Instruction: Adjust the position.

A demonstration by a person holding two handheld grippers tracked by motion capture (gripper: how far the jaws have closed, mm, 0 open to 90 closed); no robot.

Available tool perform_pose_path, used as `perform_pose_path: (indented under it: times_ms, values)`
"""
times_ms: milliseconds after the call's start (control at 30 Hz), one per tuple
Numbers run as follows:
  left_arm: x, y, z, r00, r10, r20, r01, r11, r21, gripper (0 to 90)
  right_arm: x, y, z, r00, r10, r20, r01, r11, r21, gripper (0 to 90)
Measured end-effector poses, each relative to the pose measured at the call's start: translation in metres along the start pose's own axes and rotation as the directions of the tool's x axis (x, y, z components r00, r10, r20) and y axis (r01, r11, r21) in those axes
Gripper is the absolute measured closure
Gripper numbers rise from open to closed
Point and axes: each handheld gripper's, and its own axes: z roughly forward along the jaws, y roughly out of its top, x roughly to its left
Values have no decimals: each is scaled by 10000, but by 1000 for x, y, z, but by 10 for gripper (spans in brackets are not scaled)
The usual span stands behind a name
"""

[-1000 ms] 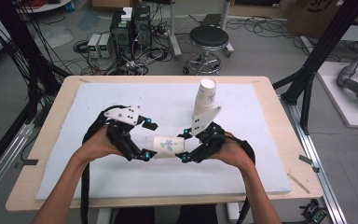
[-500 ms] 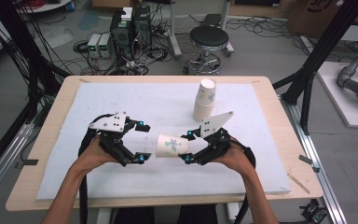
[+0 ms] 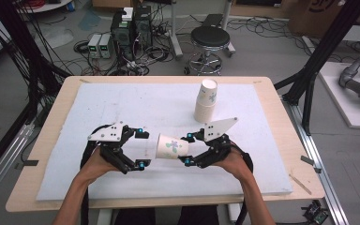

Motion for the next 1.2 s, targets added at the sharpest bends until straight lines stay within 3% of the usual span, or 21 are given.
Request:
perform_pose_path:
  times_ms: [233, 433, 467, 967, 1200]
  values:
    - [0, -11, 8, 9996, -283, 63, 287, 9964, -802, 53, 0, 0, 0, 9999, -51, -132, 48, 9997, -255, 374]
    - [-1, -7, 17, 9996, -144, 238, 167, 9948, -1004, 50, 1, 0, 1, 9997, -96, -213, 88, 9993, -361, 374]
    - [-1, -6, 19, 9996, -199, 217, 220, 9944, -1032, 18, 1, -1, 1, 9997, -105, -214, 97, 9992, -383, 374]
    - [-3, 8, 43, 9983, -64, 575, 124, 9944, -1046, 17, 1, 0, 1, 9991, -204, -375, 182, 9981, -583, 374]
    - [-2, 12, 51, 9981, -90, 610, 140, 9966, -816, 18, 1, 0, 0, 9988, -255, -422, 230, 9979, -600, 374]
